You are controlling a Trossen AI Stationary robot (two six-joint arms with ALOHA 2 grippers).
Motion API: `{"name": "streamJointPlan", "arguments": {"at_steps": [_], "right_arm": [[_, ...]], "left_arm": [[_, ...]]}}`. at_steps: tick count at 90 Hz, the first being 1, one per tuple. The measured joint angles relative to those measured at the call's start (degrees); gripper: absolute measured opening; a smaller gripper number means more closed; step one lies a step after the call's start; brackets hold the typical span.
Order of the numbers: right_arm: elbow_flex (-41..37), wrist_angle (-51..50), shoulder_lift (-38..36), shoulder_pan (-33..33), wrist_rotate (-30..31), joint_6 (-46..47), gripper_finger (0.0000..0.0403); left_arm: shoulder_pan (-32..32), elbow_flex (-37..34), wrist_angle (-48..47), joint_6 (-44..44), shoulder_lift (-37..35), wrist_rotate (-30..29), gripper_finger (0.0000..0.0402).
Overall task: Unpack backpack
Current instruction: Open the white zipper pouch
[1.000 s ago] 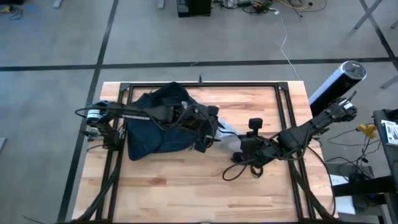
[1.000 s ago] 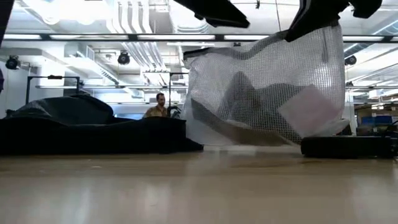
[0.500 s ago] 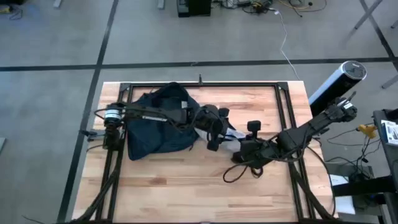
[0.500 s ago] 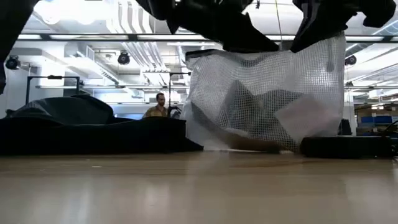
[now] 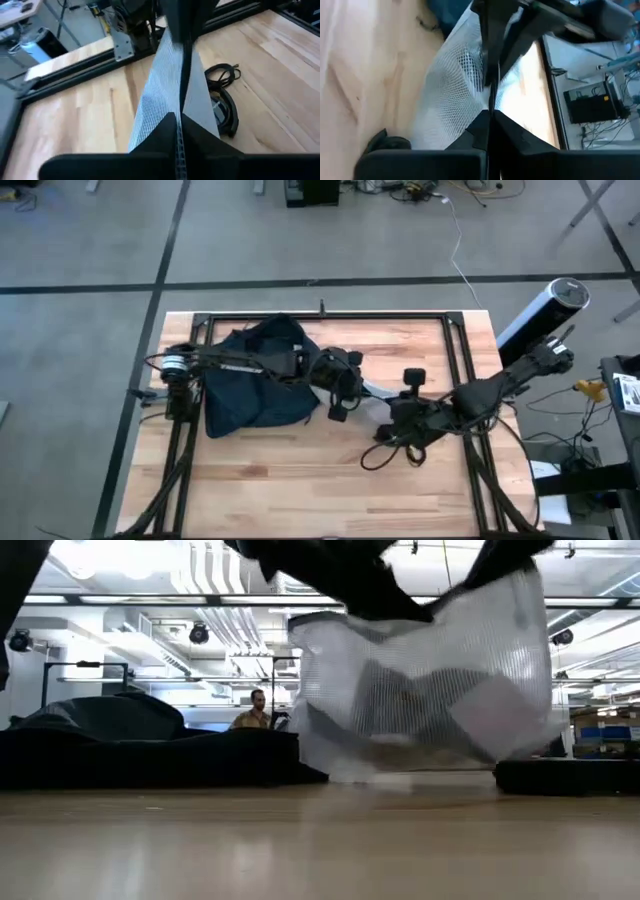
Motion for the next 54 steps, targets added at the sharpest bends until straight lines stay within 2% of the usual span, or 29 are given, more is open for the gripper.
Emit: {"name": "streamJointPlan", "arguments": {"at_steps": [16, 27, 37, 47, 54], "right_arm": [[4.03, -9.14, -1.65, 1.25, -0.5, 7.7, 0.0071], [3.87, -6.86, -3.74, 2.38, -0.09, 8.79, 0.013], [1.57, -6.38, -4.55, 3.15, 0.97, 11.22, 0.0175], [-2.07, -4.79, -4.55, 3.09, 6.35, 13.34, 0.0203], [-4.98, -0.74, -4.51, 3.06, 7.99, 12.68, 0.0215]], "left_arm": [[0.4, -0.4, -8.58, 0.14, -5.72, -2.84, 0.0], [0.36, -0.35, -11.21, 0.18, -8.36, -7.89, 0.0], [0.56, -0.69, -12.55, 0.15, -8.9, -8.82, 0.0], [0.54, -0.72, -12.54, 0.17, -9.53, -8.93, 0.0], [0.51, -0.64, -12.4, 0.15, -9.71, -8.82, 0.0]]}}
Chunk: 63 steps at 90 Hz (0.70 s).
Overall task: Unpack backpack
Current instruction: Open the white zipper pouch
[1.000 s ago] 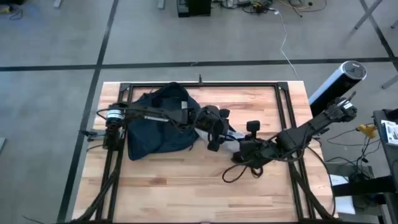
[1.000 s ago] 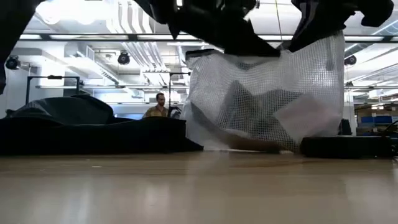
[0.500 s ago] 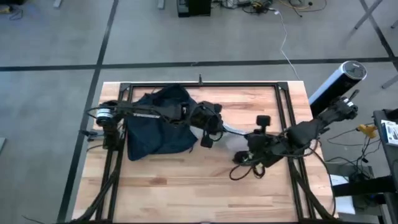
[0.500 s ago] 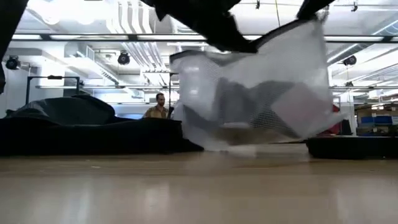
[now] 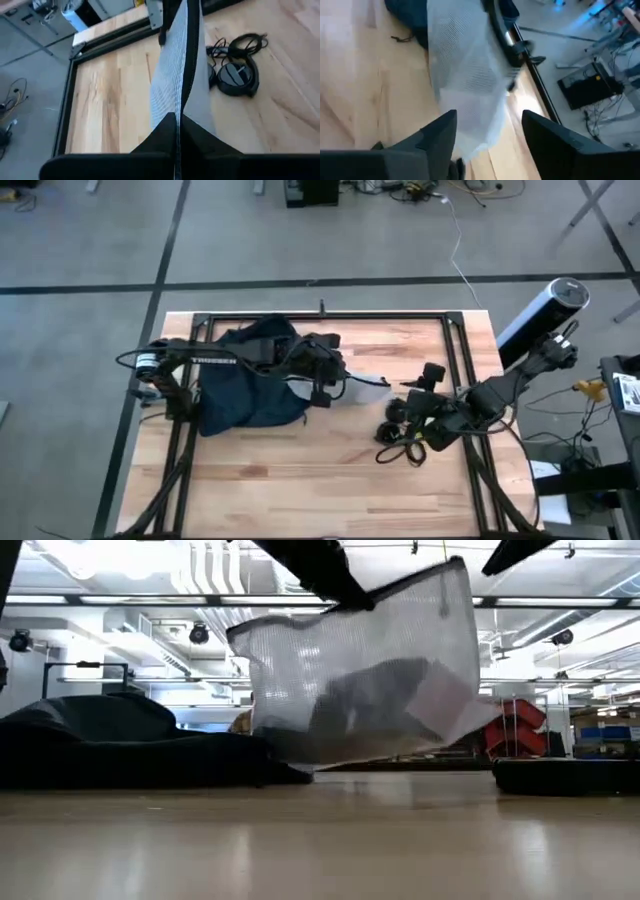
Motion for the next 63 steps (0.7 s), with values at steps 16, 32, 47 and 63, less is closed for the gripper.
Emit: {"name": "streamJointPlan", "arguments": {"at_steps": [16, 32, 47, 63], "right_arm": [[-4.43, 8.25, -0.05, -0.47, 1.63, -5.48, 0.022], [-5.89, 14.15, -1.93, -1.06, 2.19, -8.03, 0.0197], [-9.2, 23.4, -2.36, -3.0, 0.18, -11.98, 0.0172], [-11.62, 31.45, -2.34, -4.99, -0.22, -16.23, 0.0126]], "left_arm": [[-0.09, -0.07, -1.59, 0.01, 0.04, 0.21, 0.0], [-0.11, -0.07, -1.8, 0.0, 0.02, 2.57, 0.0], [-0.14, -0.07, -1.34, 0.0, -0.02, 3.29, 0.0], [-0.15, -0.07, -1.54, 0.0, -0.07, 3.29, 0.0]]}}
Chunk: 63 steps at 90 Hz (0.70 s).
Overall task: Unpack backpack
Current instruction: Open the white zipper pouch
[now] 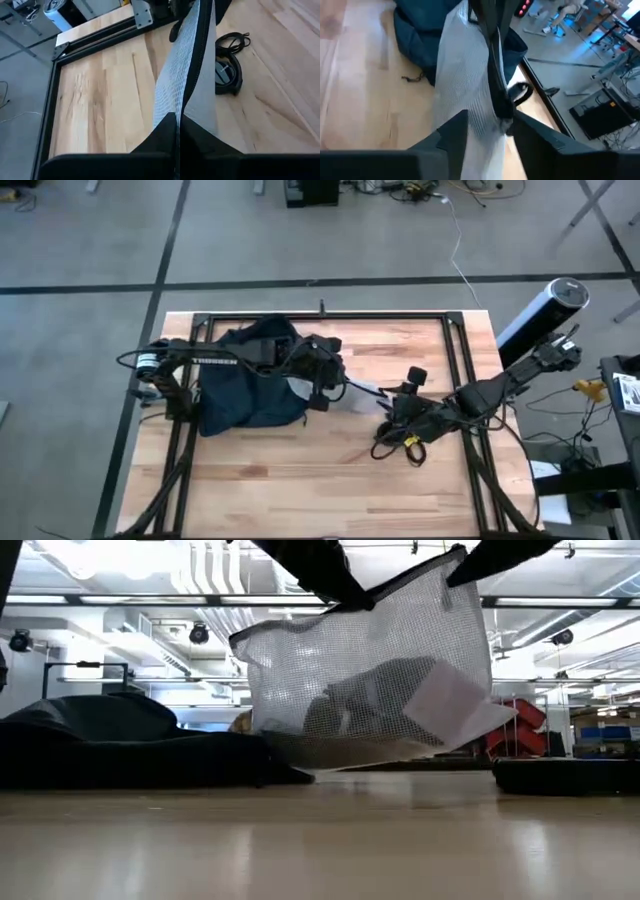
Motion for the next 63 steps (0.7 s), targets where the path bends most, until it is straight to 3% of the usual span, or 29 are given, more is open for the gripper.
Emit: {"name": "streamJointPlan", "arguments": {"at_steps": [15, 31, 53, 63], "right_arm": [[0.0, 2.27, 0.01, -0.06, -1.22, -1.98, 0.0017], [-0.11, 0.99, 0.47, -0.04, -2.02, -2.62, 0.0002], [-0.22, 1.16, 3.6, -0.18, -2.18, -9.72, 0.0], [-0.22, 1.77, 4.53, -0.17, -2.06, -12.32, 0.0]], "left_arm": [[0.01, -0.02, -0.15, 0.43, -0.02, 0.09, 0.0], [-0.11, 0.39, 1.16, 4.29, -0.12, 0.66, 0.0014], [-0.04, 0.59, 7.89, 7.29, -0.25, 16.35, 0.0087], [0.11, 0.59, 9.92, 8.8, 0.94, 19.51, 0.0129]]}}
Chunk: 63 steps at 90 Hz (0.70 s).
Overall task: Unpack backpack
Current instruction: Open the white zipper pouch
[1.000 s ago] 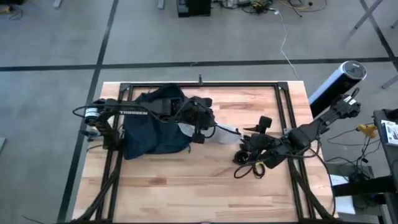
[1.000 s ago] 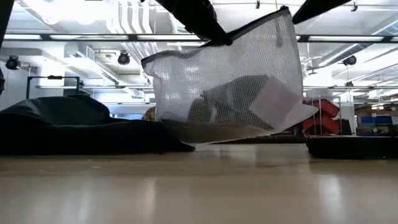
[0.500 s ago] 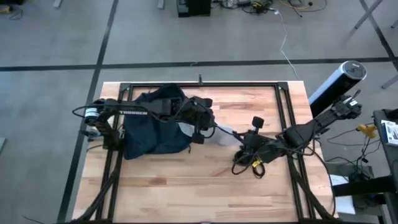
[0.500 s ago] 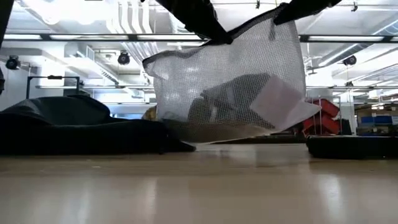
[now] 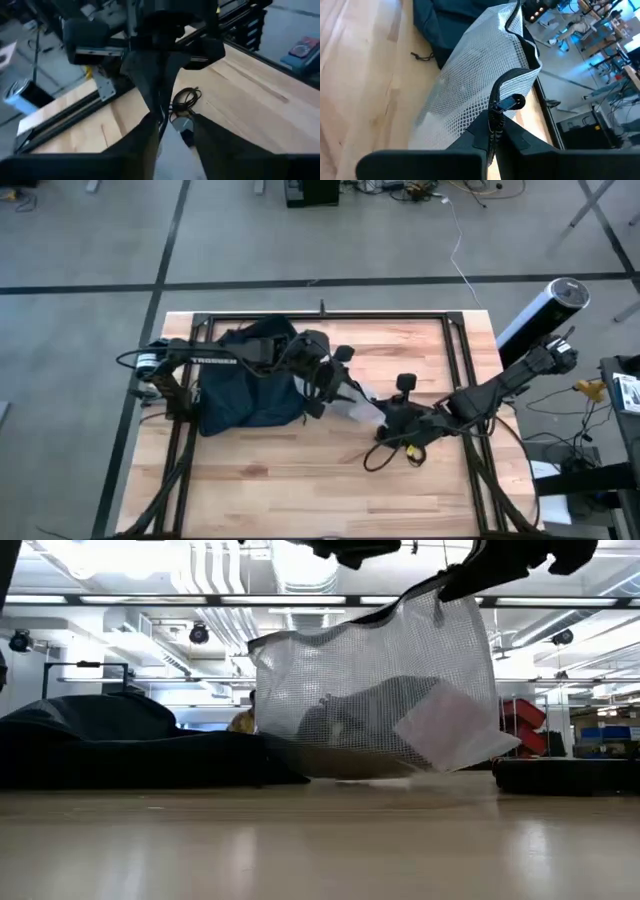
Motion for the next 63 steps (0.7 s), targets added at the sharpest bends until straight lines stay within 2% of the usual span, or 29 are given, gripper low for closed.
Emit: {"name": "streamJointPlan", "arguments": {"at_steps": [17, 33, 48, 63], "right_arm": [[0.0, 0.14, 1.41, -0.02, 1.21, -3.23, 0.0], [0.0, 0.2, 2.46, -0.01, 2.4, -3.47, 0.0], [0.0, 0.24, 2.46, 0.0, 3.08, -3.16, 0.0], [-0.02, 0.26, 2.46, -0.02, 3.1, -3.69, 0.0]], "left_arm": [[-0.07, -0.02, 5.91, 0.23, 4.2, -0.08, 0.0187], [-0.04, -0.09, 11.25, 0.21, 6.54, -3.01, 0.0209], [-0.09, -0.09, 11.14, 0.21, 7.63, -3.03, 0.0203], [-0.07, -0.09, 12.39, 0.04, 9.99, -3.62, 0.0165]]}}
